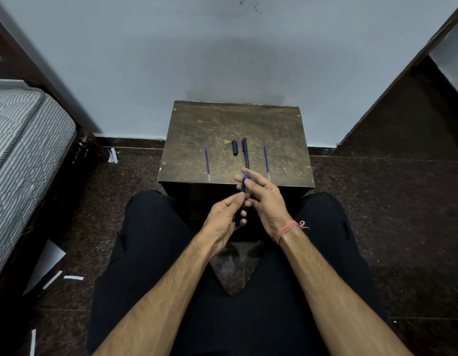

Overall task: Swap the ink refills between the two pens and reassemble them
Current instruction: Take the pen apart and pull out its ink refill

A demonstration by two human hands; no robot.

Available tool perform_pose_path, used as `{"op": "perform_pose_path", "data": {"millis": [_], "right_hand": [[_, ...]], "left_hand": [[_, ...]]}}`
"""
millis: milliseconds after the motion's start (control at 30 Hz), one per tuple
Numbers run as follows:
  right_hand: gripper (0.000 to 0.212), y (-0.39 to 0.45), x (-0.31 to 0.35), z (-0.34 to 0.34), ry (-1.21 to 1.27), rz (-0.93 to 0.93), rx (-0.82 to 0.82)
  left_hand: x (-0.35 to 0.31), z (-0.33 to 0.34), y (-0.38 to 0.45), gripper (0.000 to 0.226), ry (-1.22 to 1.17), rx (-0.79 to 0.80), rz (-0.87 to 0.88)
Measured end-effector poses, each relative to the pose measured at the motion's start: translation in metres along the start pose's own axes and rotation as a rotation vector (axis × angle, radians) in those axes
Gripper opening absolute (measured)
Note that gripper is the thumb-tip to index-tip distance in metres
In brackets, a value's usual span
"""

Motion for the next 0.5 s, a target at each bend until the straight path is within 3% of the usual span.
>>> {"op": "perform_pose_path", "data": {"millis": [167, 267, 367, 500], "right_hand": [[0.031, -0.001, -0.002, -0.010, -0.108, -0.060, -0.124], [0.021, 0.001, -0.001, -0.011, -0.047, -0.037, -0.089], [0.027, 0.002, 0.001, -0.006, -0.023, -0.018, -0.022], [0.025, -0.002, 0.002, -0.004, -0.076, -0.048, -0.056]], "left_hand": [[0.001, 0.001, -0.002, 0.023, 0.025, 0.022, -0.006], [0.001, 0.000, -0.001, 0.021, 0.027, 0.004, -0.009], [0.002, 0.000, -0.001, 0.021, 0.031, 0.002, -0.010], [0.002, 0.001, -0.002, 0.022, 0.038, 0.006, -0.017]]}}
Point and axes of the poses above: each hand's wrist, its own y-axis towards the middle knuckle, its own z-axis out of the palm, x = y × z, the point moved 6 cm from there along y, towards the middle knuckle, and after that the axes turned 1 degree about x, right-handed, at the moved point
